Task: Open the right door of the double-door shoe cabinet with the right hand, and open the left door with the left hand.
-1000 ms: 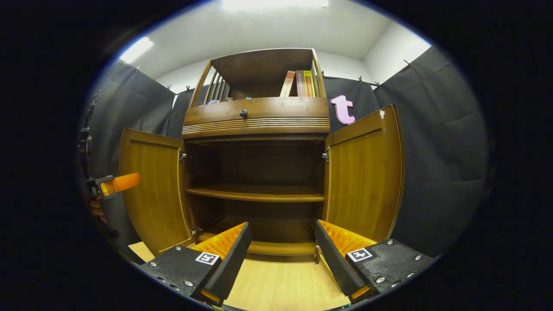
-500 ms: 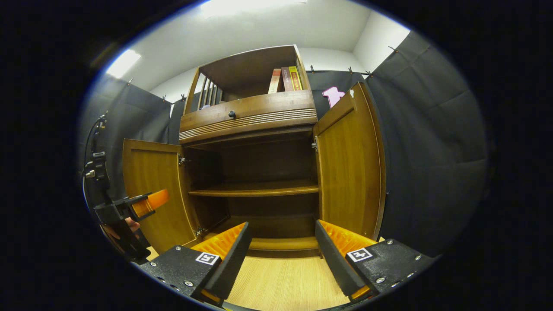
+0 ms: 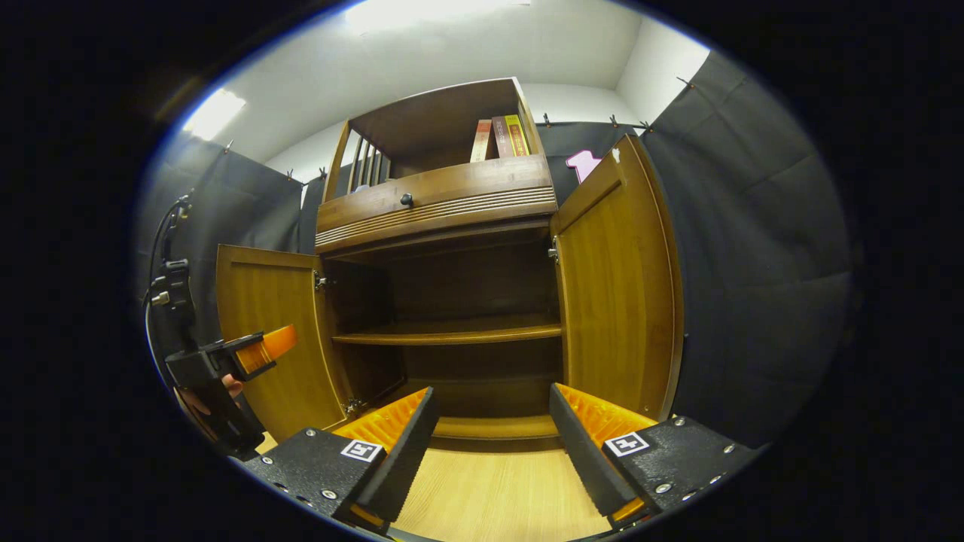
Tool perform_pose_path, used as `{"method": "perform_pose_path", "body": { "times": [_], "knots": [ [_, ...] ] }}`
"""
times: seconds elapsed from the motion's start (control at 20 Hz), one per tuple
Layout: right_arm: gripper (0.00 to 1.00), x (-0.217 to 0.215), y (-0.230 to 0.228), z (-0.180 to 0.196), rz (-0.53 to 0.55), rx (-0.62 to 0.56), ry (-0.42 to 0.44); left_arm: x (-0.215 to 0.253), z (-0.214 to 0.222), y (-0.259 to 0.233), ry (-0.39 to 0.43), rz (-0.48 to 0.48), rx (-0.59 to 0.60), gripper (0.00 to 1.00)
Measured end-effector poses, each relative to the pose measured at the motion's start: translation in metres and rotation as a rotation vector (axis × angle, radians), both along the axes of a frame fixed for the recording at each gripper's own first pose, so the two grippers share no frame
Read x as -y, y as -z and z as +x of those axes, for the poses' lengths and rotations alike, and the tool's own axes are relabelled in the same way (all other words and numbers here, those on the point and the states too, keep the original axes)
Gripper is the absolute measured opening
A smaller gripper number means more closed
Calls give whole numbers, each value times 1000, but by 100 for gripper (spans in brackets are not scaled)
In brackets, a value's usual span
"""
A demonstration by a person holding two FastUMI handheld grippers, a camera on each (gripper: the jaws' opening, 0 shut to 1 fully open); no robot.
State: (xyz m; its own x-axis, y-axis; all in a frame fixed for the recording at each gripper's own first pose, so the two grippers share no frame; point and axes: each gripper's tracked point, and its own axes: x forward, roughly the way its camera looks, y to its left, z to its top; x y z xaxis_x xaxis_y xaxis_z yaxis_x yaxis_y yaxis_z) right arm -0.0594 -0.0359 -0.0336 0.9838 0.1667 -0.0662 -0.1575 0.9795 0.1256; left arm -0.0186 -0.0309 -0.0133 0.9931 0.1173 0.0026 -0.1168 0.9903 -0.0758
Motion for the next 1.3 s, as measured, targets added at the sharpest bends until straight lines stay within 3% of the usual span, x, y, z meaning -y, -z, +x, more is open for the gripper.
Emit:
{"method": "perform_pose_path", "body": {
  "times": [0.4, 0.6, 0.7, 0.9, 1.3],
  "knots": [
    [92, -3, -1, -1, -82, 23, -8, -2, 3, 3, -21, -22, 6, 98],
    [92, -2, 1, 5, -79, 8, 6, 2, 7, 13, -33, -10, -29, 94],
    [92, 2, 3, 7, -73, -3, 26, 5, 12, 13, -21, 10, -30, 99],
    [92, 5, 2, 14, -78, -4, 49, 11, 27, 13, 14, 32, -39, 96],
    [92, -14, 6, 23, -82, -7, 19, 29, 45, 3, 51, 99, -13, 95]
  ]
}}
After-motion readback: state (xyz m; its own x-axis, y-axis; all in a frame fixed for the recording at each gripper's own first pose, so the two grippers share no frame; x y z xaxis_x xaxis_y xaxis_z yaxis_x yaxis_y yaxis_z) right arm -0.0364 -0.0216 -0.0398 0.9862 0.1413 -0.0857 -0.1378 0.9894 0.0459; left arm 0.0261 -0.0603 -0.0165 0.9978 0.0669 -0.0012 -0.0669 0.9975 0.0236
